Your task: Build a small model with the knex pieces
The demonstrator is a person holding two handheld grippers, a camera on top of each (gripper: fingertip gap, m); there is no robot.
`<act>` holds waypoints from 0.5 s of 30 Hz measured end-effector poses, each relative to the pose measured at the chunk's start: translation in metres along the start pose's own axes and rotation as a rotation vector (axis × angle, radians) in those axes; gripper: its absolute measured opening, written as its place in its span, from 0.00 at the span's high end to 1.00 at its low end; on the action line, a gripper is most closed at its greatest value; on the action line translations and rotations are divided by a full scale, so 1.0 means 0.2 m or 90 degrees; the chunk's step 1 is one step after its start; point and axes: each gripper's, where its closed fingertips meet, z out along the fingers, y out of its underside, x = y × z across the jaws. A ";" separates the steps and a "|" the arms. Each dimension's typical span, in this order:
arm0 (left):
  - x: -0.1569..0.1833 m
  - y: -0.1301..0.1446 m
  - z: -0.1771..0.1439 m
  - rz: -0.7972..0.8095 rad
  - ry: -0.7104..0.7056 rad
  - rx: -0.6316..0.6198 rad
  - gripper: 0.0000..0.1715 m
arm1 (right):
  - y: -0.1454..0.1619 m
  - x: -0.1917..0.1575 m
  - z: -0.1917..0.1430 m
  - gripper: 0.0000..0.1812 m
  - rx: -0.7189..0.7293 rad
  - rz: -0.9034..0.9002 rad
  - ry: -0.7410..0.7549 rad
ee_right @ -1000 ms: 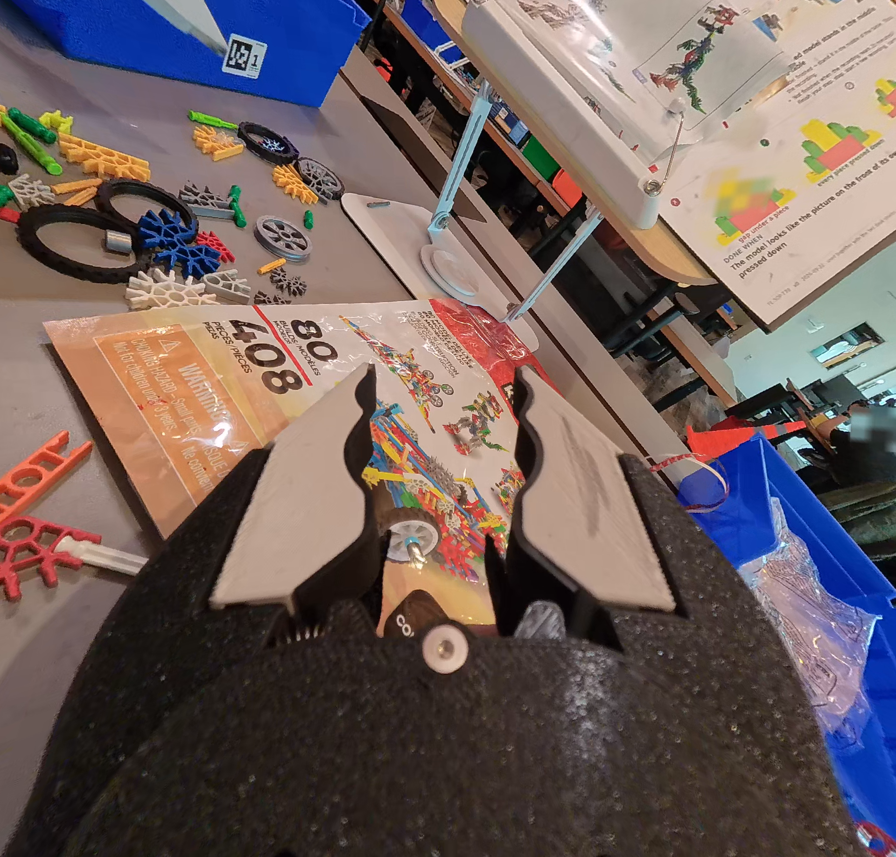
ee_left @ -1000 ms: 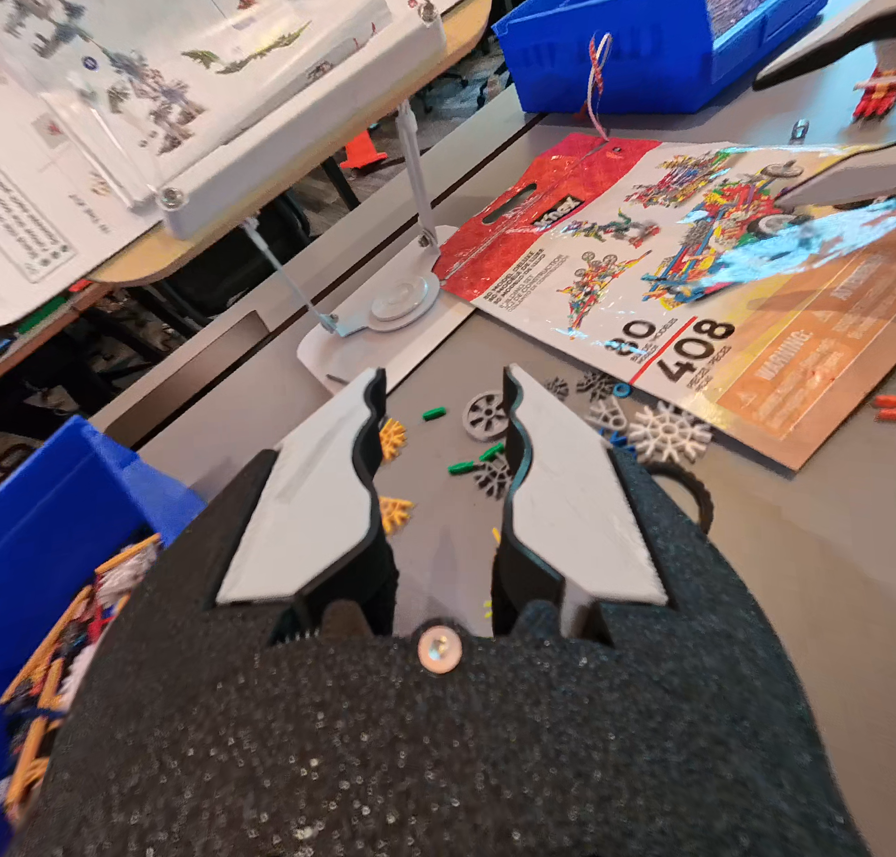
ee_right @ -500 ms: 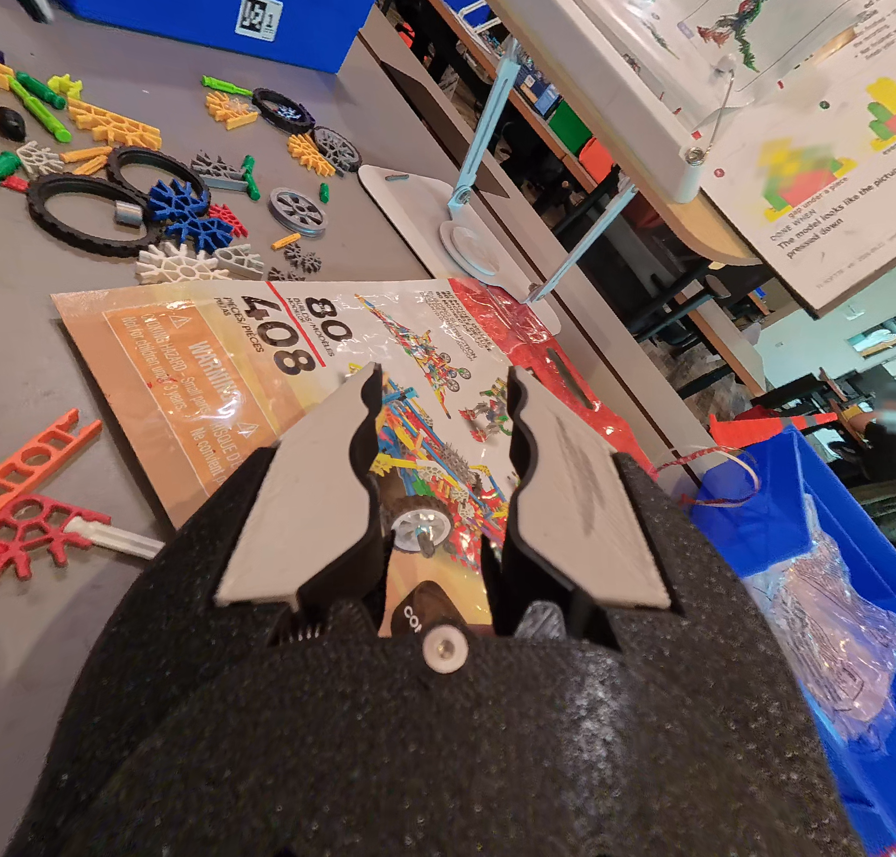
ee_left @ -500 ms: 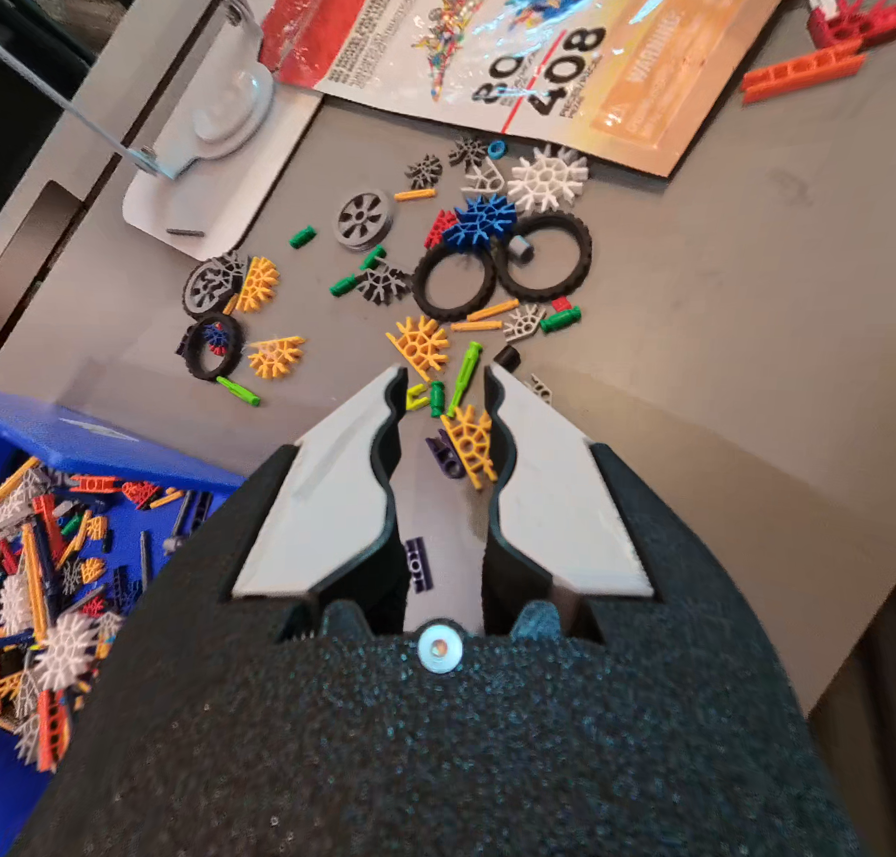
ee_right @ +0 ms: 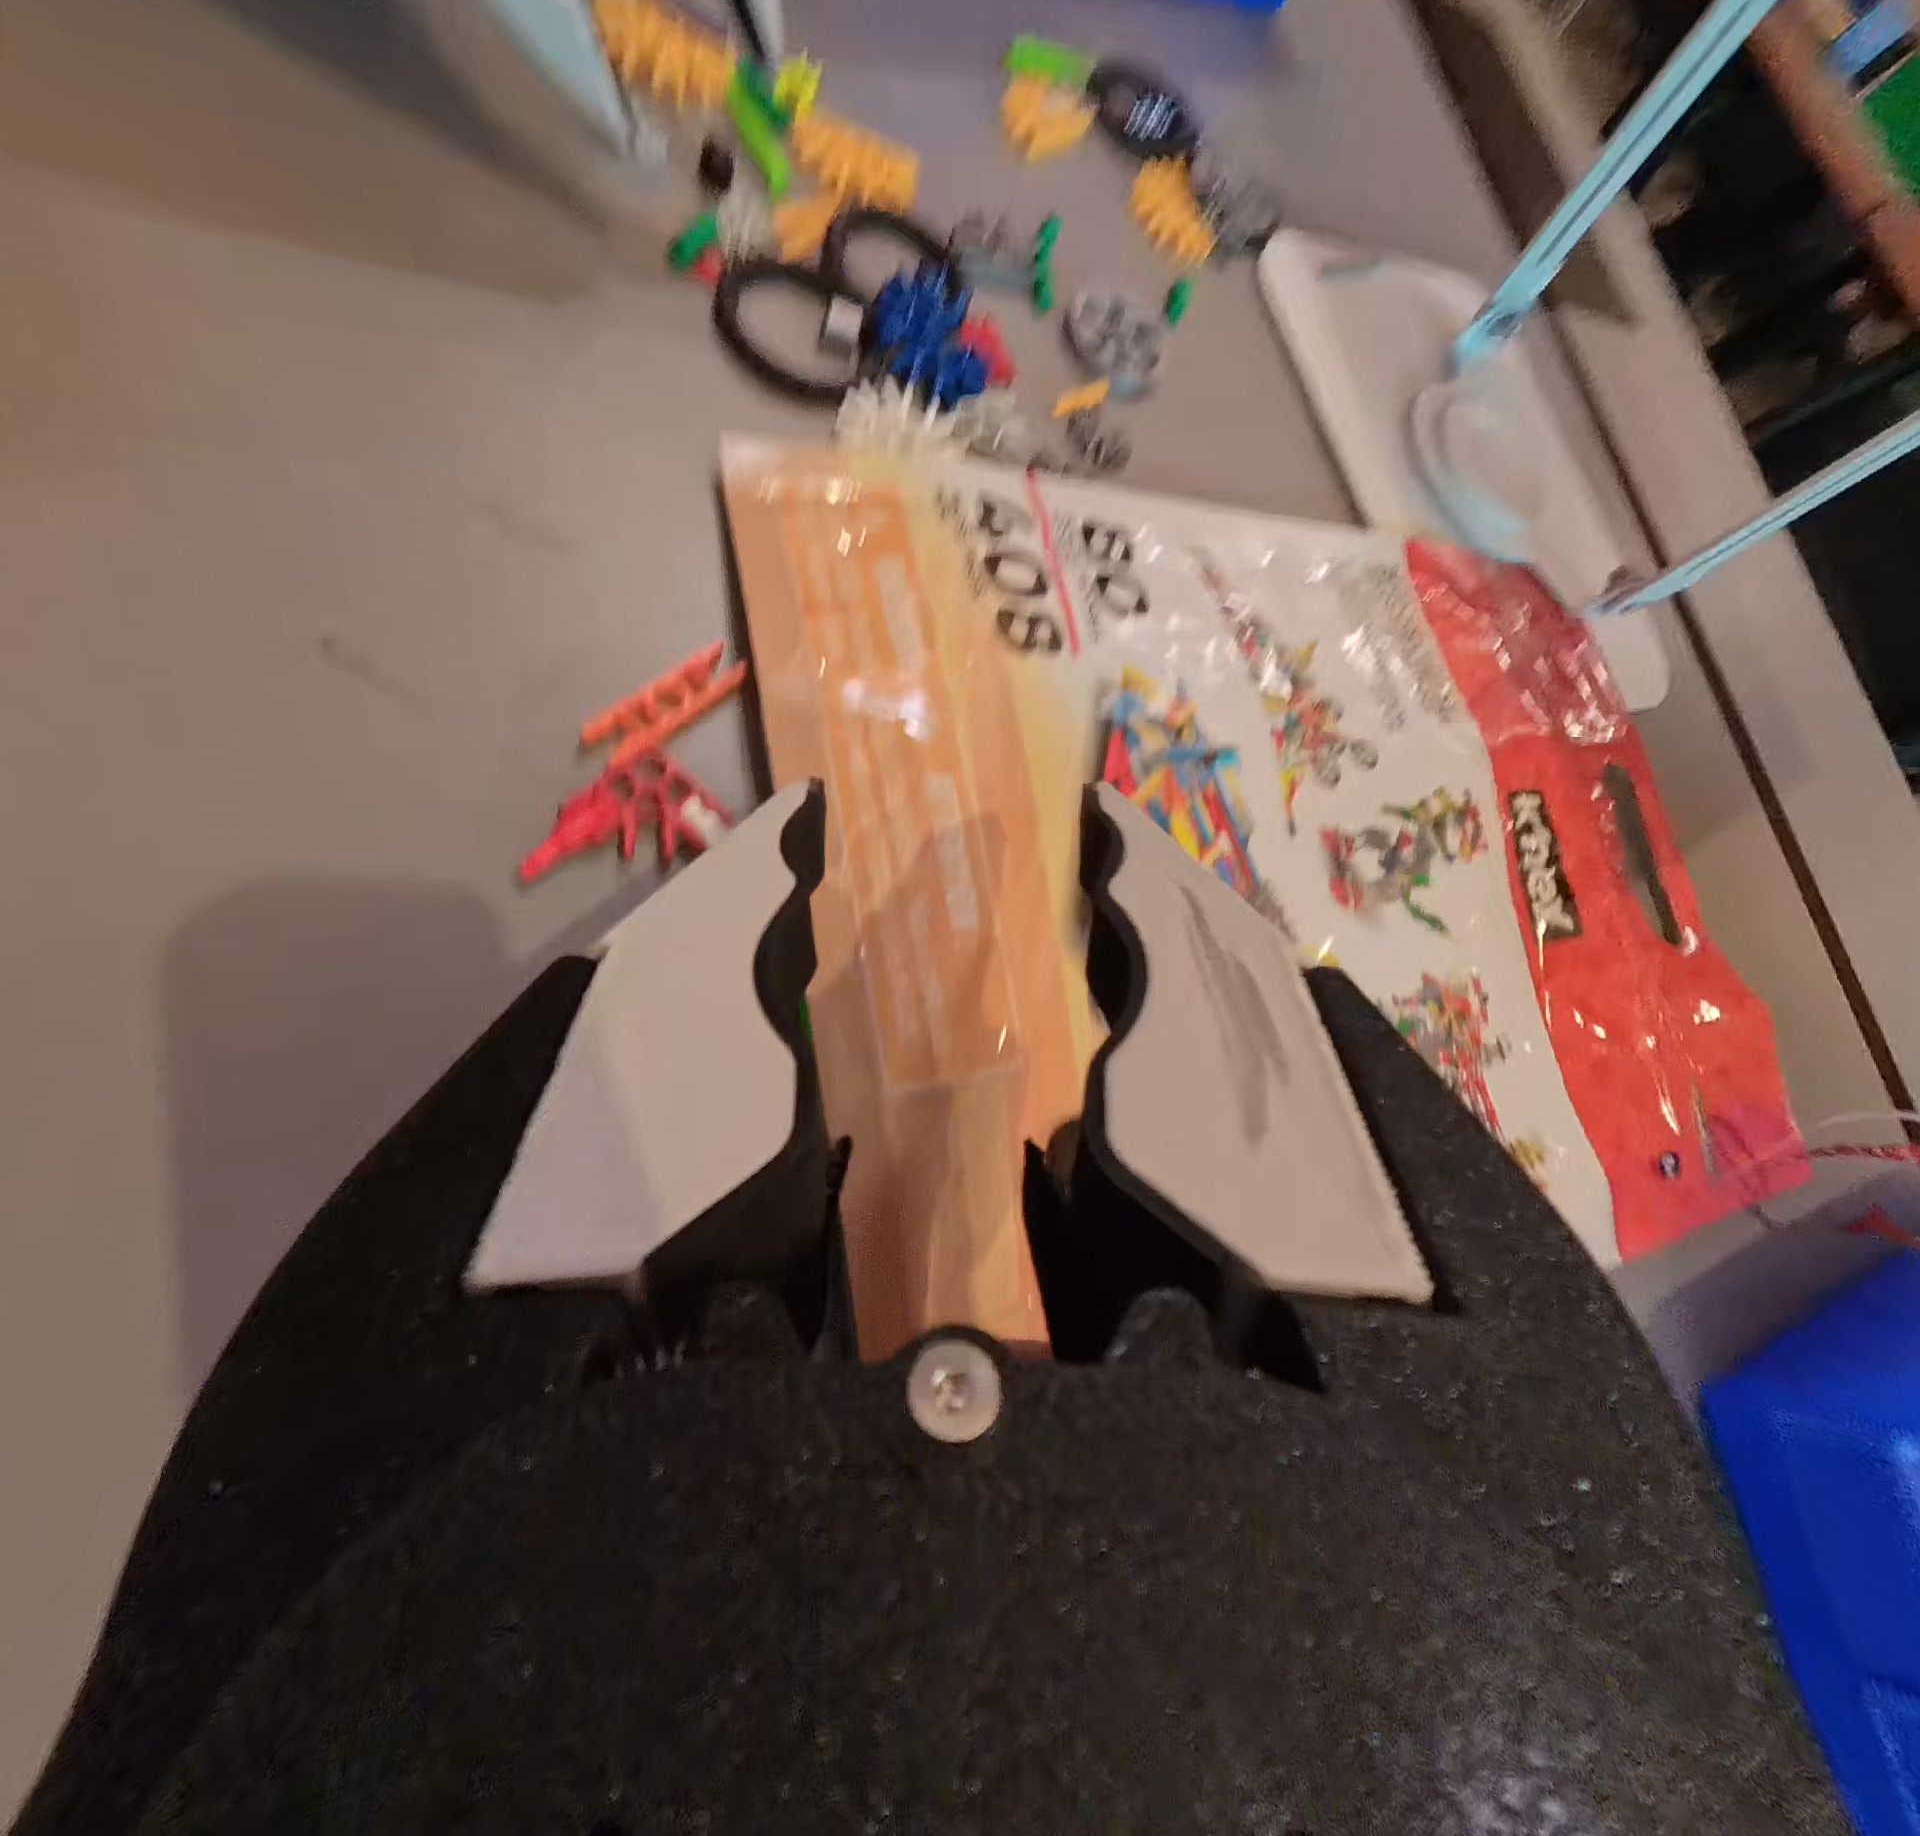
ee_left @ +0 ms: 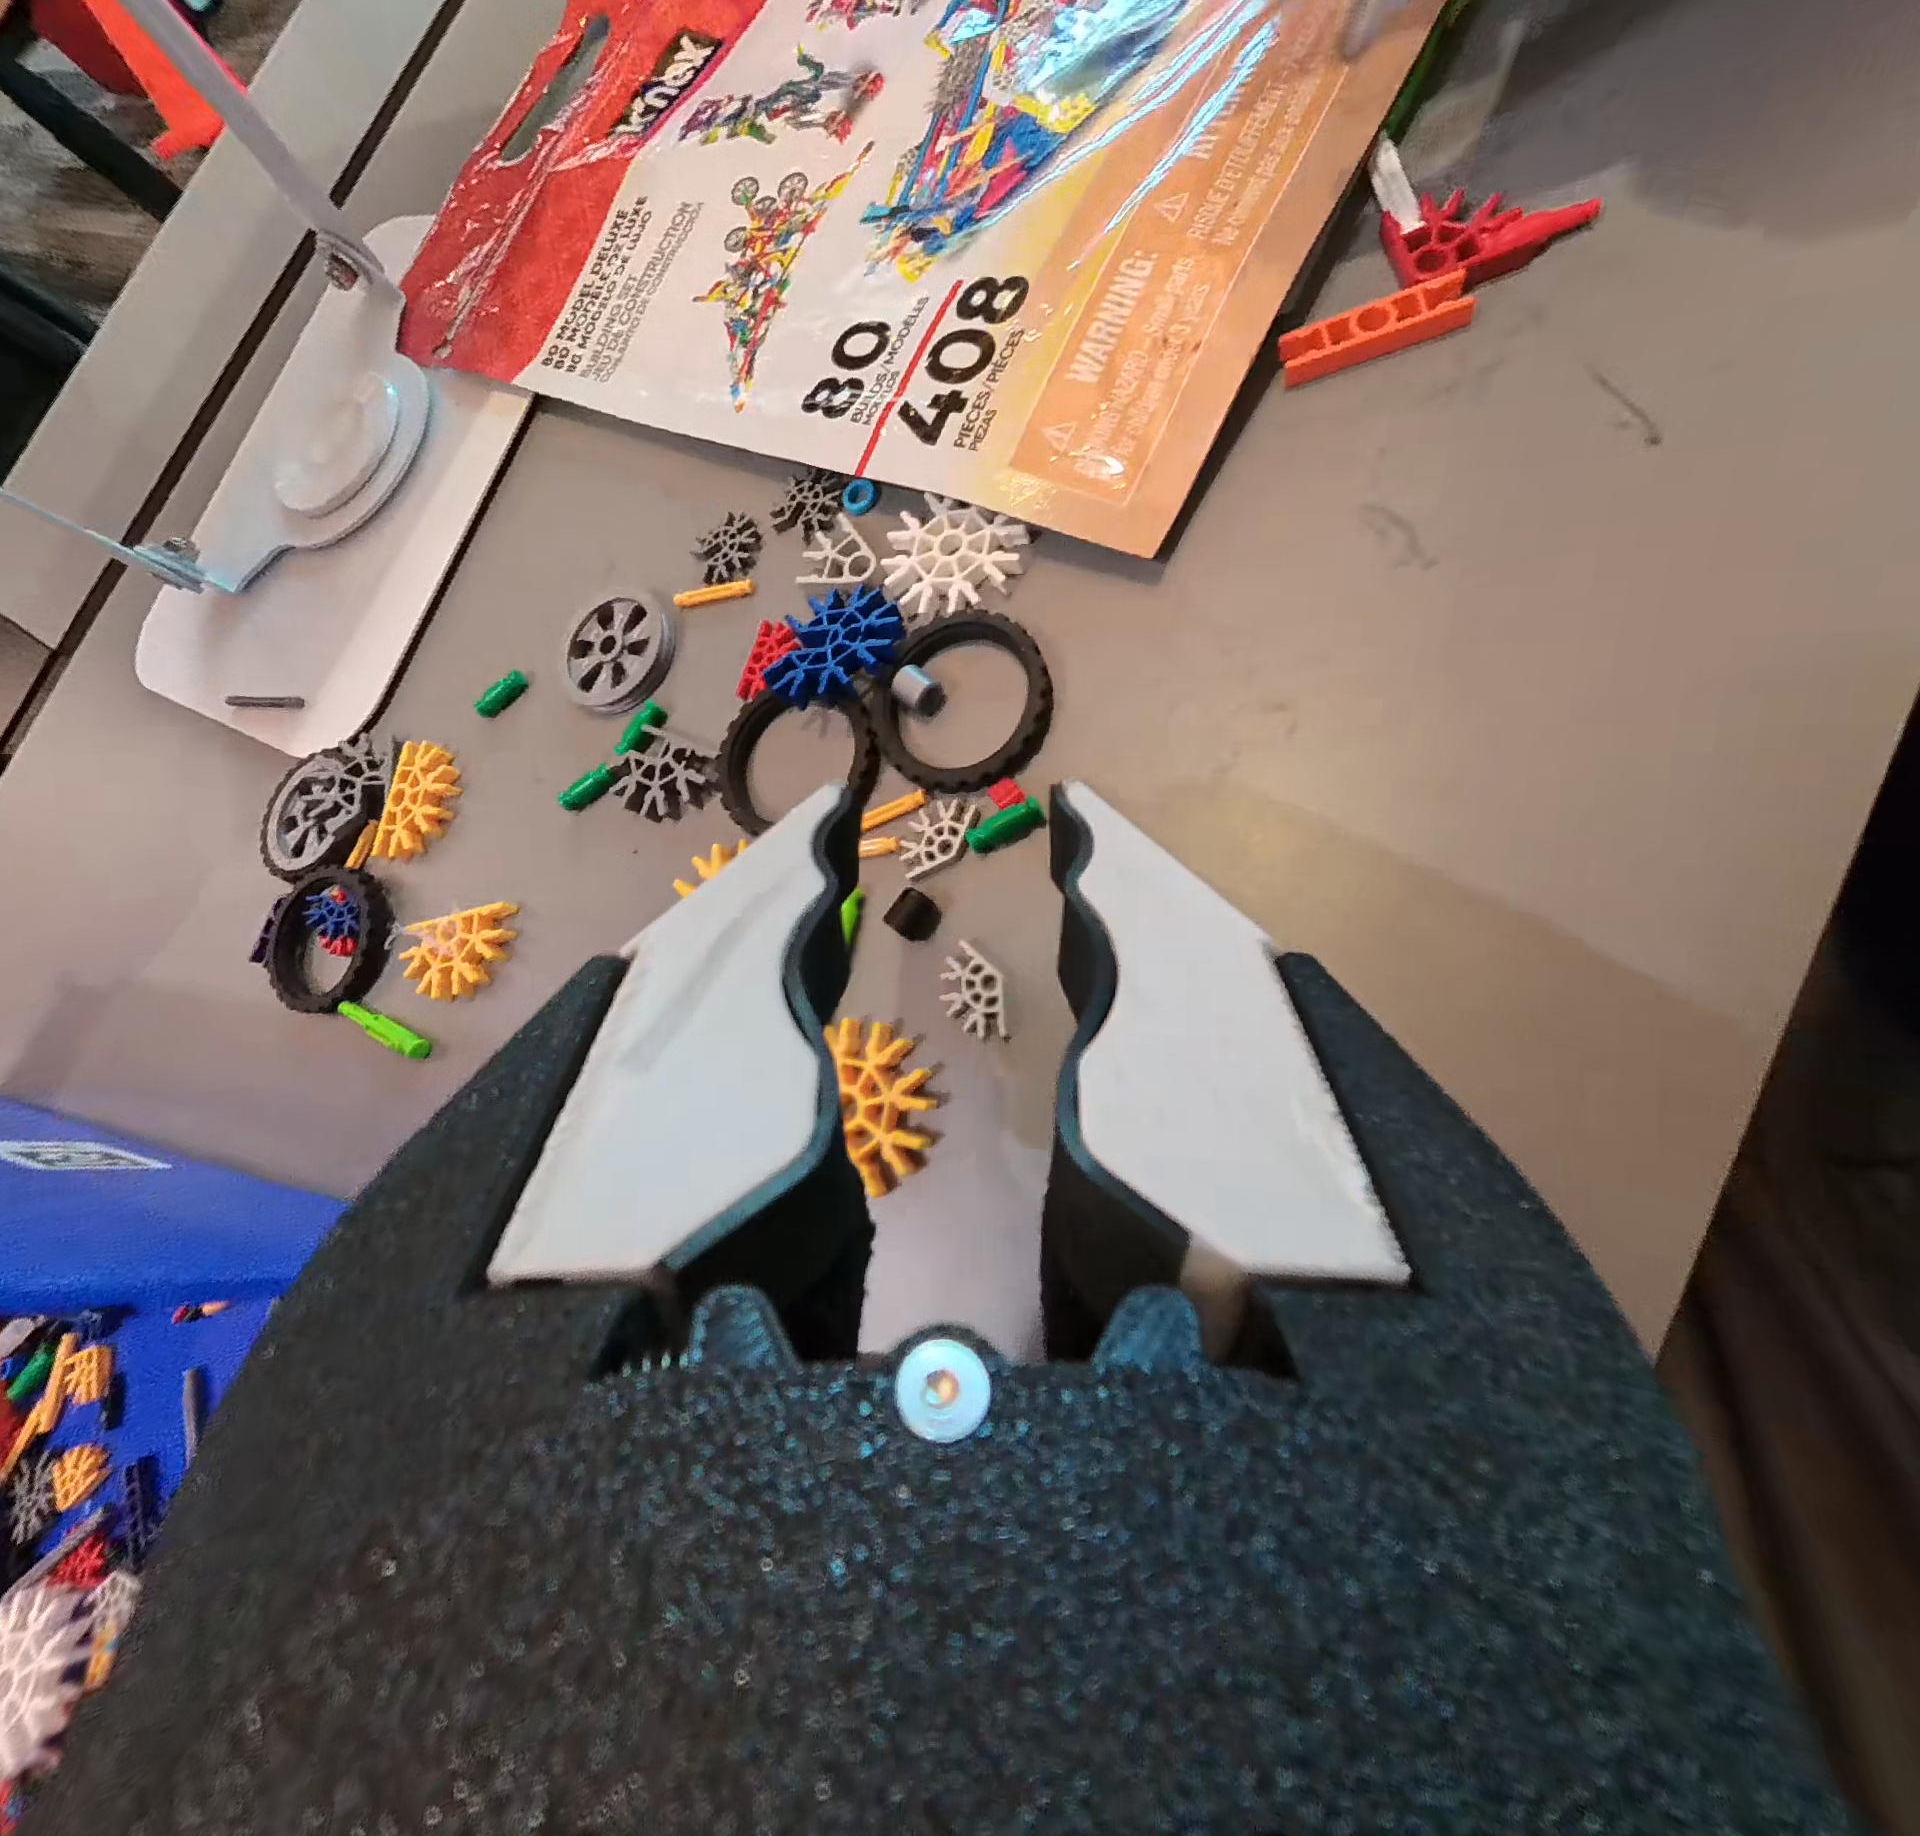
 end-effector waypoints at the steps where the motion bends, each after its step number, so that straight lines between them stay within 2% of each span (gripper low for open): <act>1: 0.00 0.00 0.01 0.003 -0.002 0.000 0.80 | 0.05 -0.01 0.00 0.73 -0.040 -0.025 0.001; 3: 0.02 -0.01 0.03 0.008 0.004 0.001 0.80 | 0.16 -0.08 -0.01 0.69 -0.115 -0.072 -0.032; 6: 0.03 -0.04 0.04 0.011 0.008 0.015 0.80 | 0.17 -0.07 -0.01 0.73 -0.126 -0.070 -0.025; 8: 0.04 -0.06 0.05 0.010 0.009 0.027 0.80 | 0.19 -0.05 0.00 0.80 -0.136 -0.084 -0.010; 13: 0.07 -0.12 0.07 0.022 0.014 0.051 0.80 | 0.18 -0.07 0.01 0.84 -0.122 -0.051 -0.056; 15: 0.09 -0.15 0.08 0.027 0.017 0.059 0.80 | 0.17 -0.04 0.00 0.88 -0.123 -0.047 -0.053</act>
